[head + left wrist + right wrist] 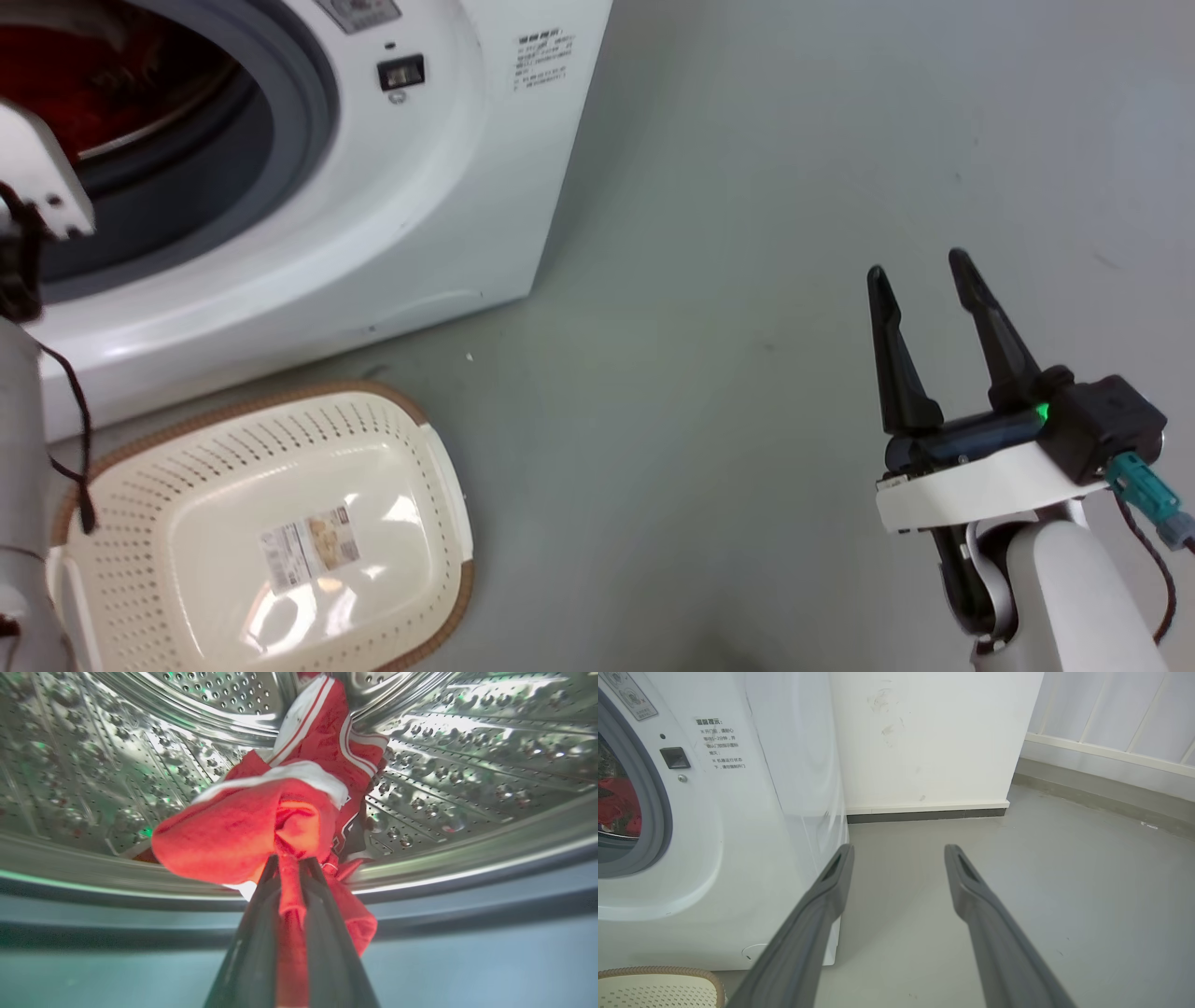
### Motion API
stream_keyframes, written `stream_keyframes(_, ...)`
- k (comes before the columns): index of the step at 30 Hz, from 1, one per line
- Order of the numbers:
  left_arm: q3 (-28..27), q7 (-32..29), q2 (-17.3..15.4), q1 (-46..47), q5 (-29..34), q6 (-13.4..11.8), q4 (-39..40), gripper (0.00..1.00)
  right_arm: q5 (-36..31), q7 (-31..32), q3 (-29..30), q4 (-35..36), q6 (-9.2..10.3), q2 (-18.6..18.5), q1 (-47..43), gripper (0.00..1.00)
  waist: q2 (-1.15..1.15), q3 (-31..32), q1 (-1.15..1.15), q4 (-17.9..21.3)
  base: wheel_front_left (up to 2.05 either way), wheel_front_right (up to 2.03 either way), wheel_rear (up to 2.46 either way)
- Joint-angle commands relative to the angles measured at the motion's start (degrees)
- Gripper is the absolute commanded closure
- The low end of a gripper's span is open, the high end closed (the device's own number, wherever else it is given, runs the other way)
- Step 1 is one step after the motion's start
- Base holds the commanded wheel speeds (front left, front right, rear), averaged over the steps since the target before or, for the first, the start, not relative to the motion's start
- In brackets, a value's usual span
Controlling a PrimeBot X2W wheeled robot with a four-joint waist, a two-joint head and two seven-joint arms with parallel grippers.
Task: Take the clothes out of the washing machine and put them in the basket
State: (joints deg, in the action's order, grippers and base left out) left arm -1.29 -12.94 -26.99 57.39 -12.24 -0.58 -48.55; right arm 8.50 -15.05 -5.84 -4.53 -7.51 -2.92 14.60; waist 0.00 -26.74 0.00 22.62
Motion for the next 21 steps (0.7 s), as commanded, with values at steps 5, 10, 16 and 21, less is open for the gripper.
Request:
stream_keyframes(5, -0.3, 7.4, 1.8, -4.3, -1.4, 1.2, -2.5, 1.00, -1.0, -0.2, 0.5, -1.0, 0.04, 0.1, -2.9, 0.00, 0.00, 8.0, 0.00, -1.6, 0.00, 0.00, 0.00)
stream_keyframes(10, -0.1, 14.3, 3.5, -8.2, -2.3, 2.7, -4.9, 1.00, -1.9, -0.2, 1.0, -1.7, 0.04, 0.1, -4.9, 0.00, 0.00, 12.9, 0.00, -2.6, 0.00, 0.00, 0.00)
stream_keyframes(16, 0.5, 20.9, 5.9, -12.1, -3.0, 3.9, -5.6, 1.00, -2.9, -0.2, 1.9, -1.9, 0.04, 0.1, -7.2, 0.00, 0.00, 17.1, 0.00, -4.1, 0.00, 0.00, 0.00)
stream_keyframes(21, 1.2, 24.7, 7.0, -15.0, -3.3, 4.7, -3.7, 1.00, -3.5, -0.2, 2.8, -2.0, 0.04, 0.1, -9.3, 0.00, 0.00, 20.0, 0.00, -5.5, 0.00, 0.00, 0.00)
